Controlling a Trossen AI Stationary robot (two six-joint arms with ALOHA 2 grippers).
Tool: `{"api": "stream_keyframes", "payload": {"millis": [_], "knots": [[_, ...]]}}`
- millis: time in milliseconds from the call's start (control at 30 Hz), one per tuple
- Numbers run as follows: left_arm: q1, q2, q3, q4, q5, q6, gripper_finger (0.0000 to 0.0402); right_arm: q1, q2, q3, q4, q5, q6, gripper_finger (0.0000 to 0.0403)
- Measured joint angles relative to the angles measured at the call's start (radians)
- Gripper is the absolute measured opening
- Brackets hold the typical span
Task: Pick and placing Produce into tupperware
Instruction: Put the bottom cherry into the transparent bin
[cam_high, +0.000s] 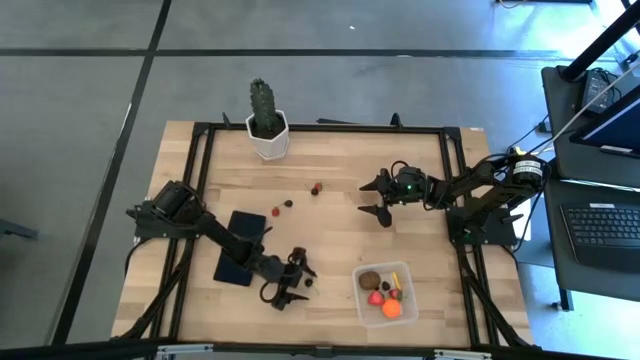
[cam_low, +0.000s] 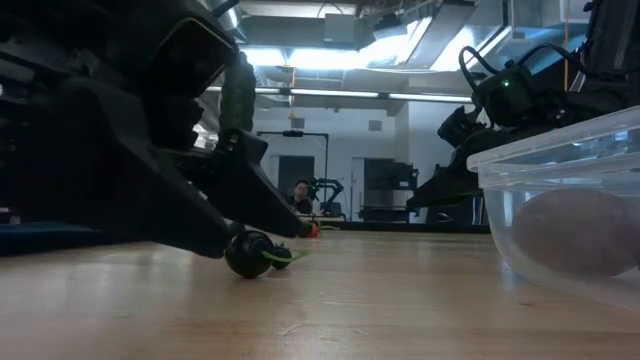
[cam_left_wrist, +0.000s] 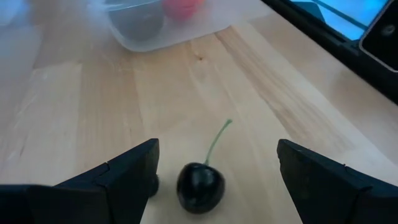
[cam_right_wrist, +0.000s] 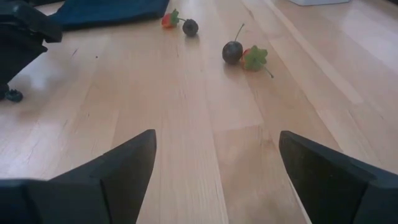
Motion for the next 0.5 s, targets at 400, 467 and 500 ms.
{"api": "stream_keyframes", "payload": {"millis": [400,467,500], "knots": [[0.0,0.061,0.0,0.077,0.006,-0.034,0.0317,0.0,0.0,0.0,-0.003,0.0,-0.002,0.0339],[0.001,0.066,0.0,0.08,0.01,-0.046,0.0317,0.0,0.0,0.0,-0.003,0.0,-0.002,0.0339],[0.002,0.067,0.0,0.084,0.012,-0.049,0.0317,0.0,0.0,0.0,-0.003,0.0,-0.002,0.0339]]}}
